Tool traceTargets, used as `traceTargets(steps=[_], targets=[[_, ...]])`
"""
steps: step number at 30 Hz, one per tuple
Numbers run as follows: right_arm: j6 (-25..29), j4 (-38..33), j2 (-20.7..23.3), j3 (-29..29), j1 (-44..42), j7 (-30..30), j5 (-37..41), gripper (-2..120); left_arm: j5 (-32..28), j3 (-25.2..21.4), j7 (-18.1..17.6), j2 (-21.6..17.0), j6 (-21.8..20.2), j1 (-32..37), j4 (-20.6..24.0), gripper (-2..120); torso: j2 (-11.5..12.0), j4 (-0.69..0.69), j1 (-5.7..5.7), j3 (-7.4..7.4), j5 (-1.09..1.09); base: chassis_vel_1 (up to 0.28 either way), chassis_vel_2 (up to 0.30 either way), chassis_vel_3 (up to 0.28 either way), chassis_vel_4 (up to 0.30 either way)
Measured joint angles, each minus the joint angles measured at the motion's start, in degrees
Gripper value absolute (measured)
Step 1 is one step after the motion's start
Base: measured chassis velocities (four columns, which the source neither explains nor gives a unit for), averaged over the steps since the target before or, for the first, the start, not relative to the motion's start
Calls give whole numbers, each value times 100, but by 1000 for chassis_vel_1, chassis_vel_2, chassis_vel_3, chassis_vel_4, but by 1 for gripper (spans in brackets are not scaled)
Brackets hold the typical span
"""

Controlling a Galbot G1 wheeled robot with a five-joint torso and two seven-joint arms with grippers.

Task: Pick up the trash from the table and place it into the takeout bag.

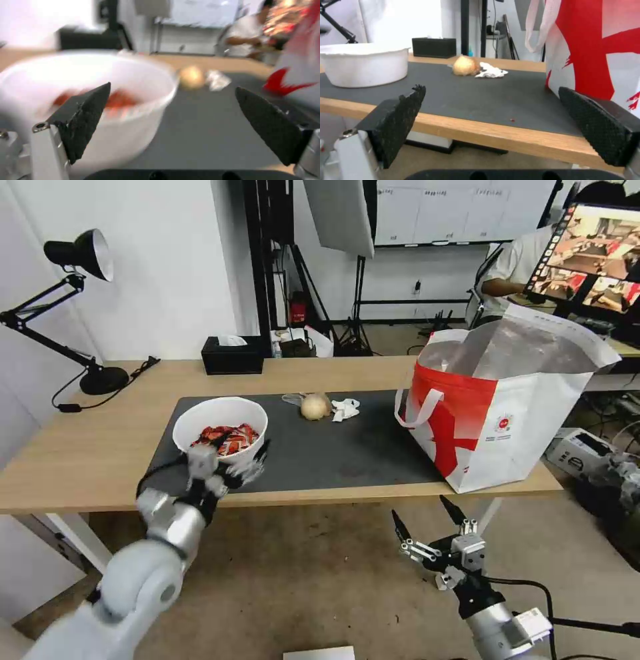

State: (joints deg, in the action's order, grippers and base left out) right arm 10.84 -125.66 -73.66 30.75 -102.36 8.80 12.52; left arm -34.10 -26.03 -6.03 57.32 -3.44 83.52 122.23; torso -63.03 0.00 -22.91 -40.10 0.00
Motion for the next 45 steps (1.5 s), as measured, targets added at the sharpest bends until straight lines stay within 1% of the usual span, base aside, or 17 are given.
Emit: traceTargets(steps=[1, 2, 5, 6, 9, 13, 17, 24, 45], targets=[[51, 40, -8, -23, 23, -7, 11, 100, 160, -141, 3, 188, 116, 295, -37, 100, 0, 0, 0, 0, -1, 0, 0, 0, 0], [51, 40, -8, -23, 23, -7, 11, 100, 160, -141, 3, 188, 116, 295, -37, 100, 0, 0, 0, 0, -1, 0, 0, 0, 0], [264, 153, -21, -140, 114, -75, 125, 100, 502, -386, 73, 573, 434, 810, -160, 100, 0, 1, 0, 0, 0, 0, 0, 0, 0], [264, 153, -21, -140, 114, -75, 125, 100, 502, -386, 73, 573, 434, 810, -160, 100, 0, 1, 0, 0, 0, 0, 0, 0, 0], [473, 310, -40, -265, 205, -103, 207, 100, 726, -497, 85, 784, 601, 978, -218, 100, 0, 0, -1, 0, 0, 0, 0, 0, 0], [655, 537, -46, -366, 298, -82, 250, 100, 768, -544, 108, 913, 667, 1078, -282, 100, 0, 0, -1, 0, 0, 0, 0, 0, 0], [730, 747, -40, -411, 374, -42, 256, 100, 783, -578, 184, 963, 766, 1190, -370, 100, 0, 0, -1, -1, 0, 0, 0, 0, 0], [733, 860, -19, -473, 441, -32, 256, 100, 856, -599, 293, 1024, 845, 1259, -416, 100, 0, 0, -1, -1, 0, 0, 0, 0, 0], [670, 931, 65, -574, 553, -44, 270, 100, 949, -622, 349, 1021, 967, 1310, -531, 100, 1, 0, -1, -1, 0, 0, 0, 0, 0]])
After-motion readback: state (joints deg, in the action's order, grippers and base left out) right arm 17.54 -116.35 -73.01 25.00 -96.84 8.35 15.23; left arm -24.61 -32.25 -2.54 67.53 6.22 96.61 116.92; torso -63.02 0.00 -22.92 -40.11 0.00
